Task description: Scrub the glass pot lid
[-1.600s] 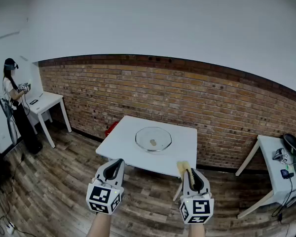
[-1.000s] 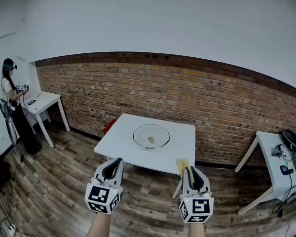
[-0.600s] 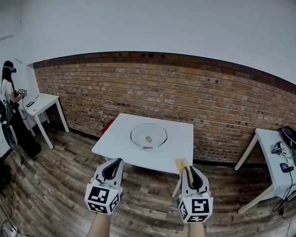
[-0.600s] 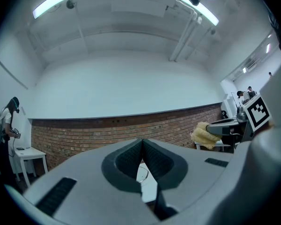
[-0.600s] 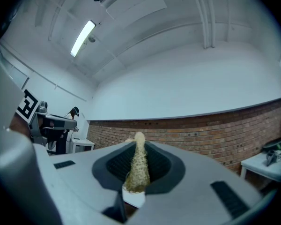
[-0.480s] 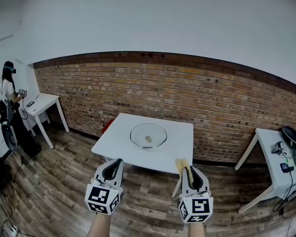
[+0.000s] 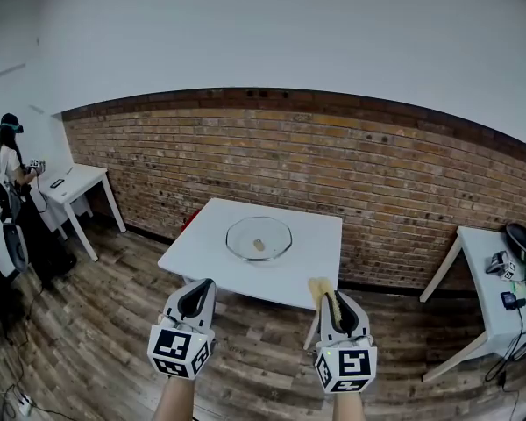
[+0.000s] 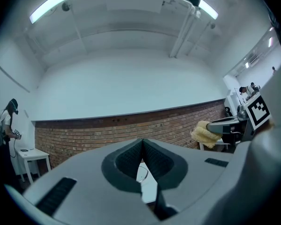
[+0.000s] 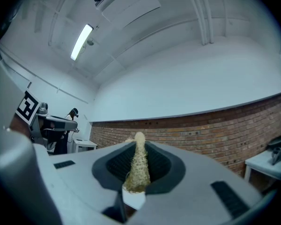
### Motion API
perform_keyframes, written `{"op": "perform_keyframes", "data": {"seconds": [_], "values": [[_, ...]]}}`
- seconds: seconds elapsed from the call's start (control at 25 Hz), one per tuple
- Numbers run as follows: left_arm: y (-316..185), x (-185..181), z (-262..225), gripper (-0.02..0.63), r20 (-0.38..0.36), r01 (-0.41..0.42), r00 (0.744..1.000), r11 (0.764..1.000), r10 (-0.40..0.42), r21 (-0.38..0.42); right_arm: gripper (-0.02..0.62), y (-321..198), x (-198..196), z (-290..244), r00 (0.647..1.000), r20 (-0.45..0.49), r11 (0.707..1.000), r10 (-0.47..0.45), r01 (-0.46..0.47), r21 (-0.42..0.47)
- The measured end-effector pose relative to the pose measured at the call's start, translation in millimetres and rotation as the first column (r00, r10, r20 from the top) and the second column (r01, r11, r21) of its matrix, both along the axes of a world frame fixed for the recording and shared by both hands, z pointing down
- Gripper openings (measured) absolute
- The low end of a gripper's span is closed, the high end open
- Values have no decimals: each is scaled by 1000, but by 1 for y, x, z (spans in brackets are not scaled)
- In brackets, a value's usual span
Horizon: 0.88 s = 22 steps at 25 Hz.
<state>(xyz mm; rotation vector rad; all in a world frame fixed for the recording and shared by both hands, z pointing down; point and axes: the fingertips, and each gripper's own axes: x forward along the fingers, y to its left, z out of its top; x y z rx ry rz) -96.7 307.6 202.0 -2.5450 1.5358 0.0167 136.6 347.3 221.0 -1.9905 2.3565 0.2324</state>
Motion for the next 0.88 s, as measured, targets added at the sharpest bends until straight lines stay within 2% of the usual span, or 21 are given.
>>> {"op": "perform_keyframes", "data": {"seconds": [0.4,0.88], "values": [[-5,37,9,11,17,14,1000,1000,-14,-8,58,-10,33,5,999,10,1000,-30,30,5],[-34,32,19,11,18,16,1000,1000,-16,-2,58,-37,30,16,999,8,999,-32,32,15]]}}
